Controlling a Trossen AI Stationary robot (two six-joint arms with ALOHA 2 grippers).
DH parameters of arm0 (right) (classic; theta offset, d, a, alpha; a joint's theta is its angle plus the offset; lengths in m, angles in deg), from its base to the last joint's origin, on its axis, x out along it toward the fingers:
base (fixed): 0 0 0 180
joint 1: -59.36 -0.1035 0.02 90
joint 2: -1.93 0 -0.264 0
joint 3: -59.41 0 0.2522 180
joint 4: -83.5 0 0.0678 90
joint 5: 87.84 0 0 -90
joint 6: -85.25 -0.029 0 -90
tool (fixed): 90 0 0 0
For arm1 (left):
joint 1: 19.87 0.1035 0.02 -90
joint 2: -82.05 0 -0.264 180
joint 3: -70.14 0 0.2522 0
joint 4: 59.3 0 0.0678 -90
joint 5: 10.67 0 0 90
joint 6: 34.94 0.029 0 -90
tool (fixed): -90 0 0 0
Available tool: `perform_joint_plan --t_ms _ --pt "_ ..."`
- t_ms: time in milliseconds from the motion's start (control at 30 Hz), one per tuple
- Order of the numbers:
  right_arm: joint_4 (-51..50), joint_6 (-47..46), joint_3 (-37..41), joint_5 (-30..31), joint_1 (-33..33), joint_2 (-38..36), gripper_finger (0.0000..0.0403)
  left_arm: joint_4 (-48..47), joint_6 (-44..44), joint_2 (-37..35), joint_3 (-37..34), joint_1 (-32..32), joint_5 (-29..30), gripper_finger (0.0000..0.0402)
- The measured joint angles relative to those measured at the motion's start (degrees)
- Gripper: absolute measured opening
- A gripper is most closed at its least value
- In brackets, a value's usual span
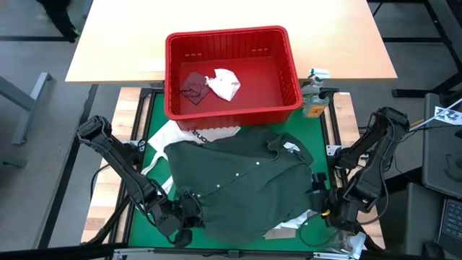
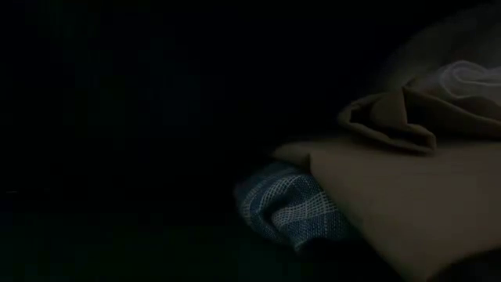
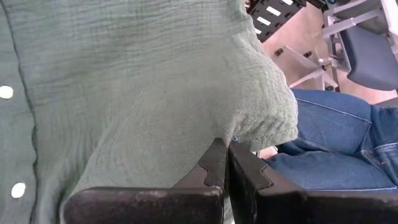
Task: Fold Laundry from Bin
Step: Fold the green shirt
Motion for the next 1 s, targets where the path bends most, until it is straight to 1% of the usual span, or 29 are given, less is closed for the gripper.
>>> perform_joint_plan --t_ms 133,233,333,400,500,600,667,700,733,767,867,933,1000 --pt "0.0 0.0 0.0 -3.2 0.0 3.0 0.0285 0.0 0.0 0.0 0.0 0.0 0.0 0.0" --pt "0.0 0.0 0.0 -3.4 0.0 5.3 0.0283 0.0 0.0 0.0 0.0 0.0 0.0 0.0" --pt "-0.9 0.0 0.0 -3.2 0.0 6.9 0.0266 0.0 0.0 0.0 0.0 0.0 0.0 0.0" --pt "-2.3 0.0 0.0 -3.2 0.0 7.6 0.0242 0.3 0.0 0.0 0.0 0.0 0.0 0.0" --pt "-4.3 0.3 0.0 -3.2 0.0 7.7 0.0186 1.4 0.0 0.0 0.0 0.0 0.0 0.0" --pt "-4.8 3.2 0.0 -4.4 0.0 7.5 0.0108 2.1 -0.7 0.0 0.0 0.0 -0.8 0.0" --pt "-5.6 5.3 -0.4 -6.0 0.0 7.5 0.0048 2.2 -2.9 0.0 0.0 -0.1 -1.3 0.0" --pt "-6.4 6.0 -1.1 -6.6 0.0 7.5 0.0025 2.2 -4.1 0.0 0.0 -0.2 -1.9 0.0" --pt "-7.1 6.5 -2.1 -7.7 0.0 7.5 0.0015 2.2 -5.4 0.0 0.0 -0.2 -2.7 0.0" --pt "-7.9 7.3 -3.3 -8.9 0.0 7.5 0.0016 2.3 -7.2 0.0 0.0 -0.2 -3.8 0.0" --pt "-12.1 8.9 -8.0 -11.3 0.0 7.5 0.003 3.5 -12.7 0.0 0.0 -0.3 -7.7 0.0" --pt "-15.1 9.0 -11.7 -11.7 0.0 7.5 0.0026 4.5 -14.9 0.0 0.0 -0.7 -8.7 0.0" --pt "-18.1 9.0 -15.2 -11.6 0.0 7.5 0.0013 5.4 -15.6 0.0 0.0 -1.3 -8.9 0.0"
